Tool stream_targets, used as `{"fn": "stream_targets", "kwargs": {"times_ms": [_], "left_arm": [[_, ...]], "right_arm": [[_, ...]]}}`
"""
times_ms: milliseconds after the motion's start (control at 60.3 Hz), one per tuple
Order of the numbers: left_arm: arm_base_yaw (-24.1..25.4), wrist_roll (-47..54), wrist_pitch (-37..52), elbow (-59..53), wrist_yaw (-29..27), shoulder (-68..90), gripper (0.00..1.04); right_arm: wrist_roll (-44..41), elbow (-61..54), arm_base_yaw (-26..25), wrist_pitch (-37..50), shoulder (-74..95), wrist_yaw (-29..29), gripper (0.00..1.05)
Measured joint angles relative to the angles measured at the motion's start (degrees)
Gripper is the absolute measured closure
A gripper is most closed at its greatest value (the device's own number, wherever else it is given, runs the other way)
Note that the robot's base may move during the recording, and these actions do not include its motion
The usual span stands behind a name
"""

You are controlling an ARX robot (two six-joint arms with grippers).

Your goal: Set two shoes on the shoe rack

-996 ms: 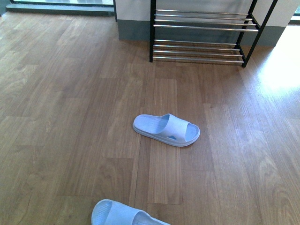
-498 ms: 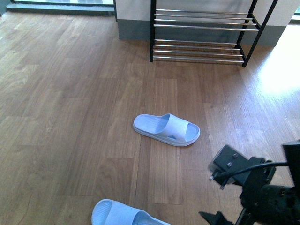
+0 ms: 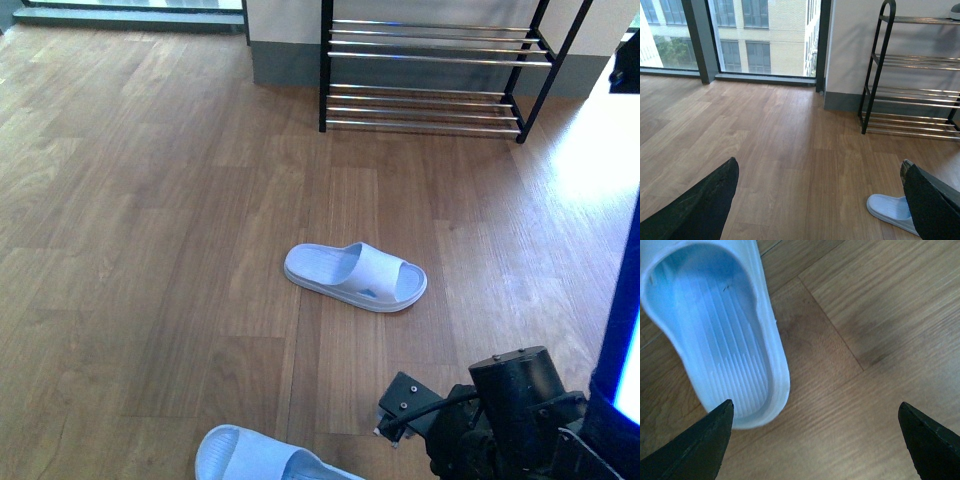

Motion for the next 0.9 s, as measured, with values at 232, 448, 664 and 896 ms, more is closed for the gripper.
{"fn": "stream_targets", "kwargs": {"times_ms": [232,448,664,896], "left_arm": [[0.0,0.0,0.0,0.0,0.0,0.0,0.09],[0.0,0.0,0.0,0.0,0.0,0.0,0.09],[0.0,0.0,0.0,0.0,0.0,0.0,0.09],[0.0,0.0,0.0,0.0,0.0,0.0,0.09]], "right_arm": [[0.0,6.0,4.3,3.8,7.2,2.1,0.09],[-2.1,11.5,5.5,3.8,13.5,3.6,0.09],[2.0,14.3,5.0,1.7,15.0,3.1,0.09],[1.3,15.2,3.1,-0.1,15.3,2.4,0.09]]}}
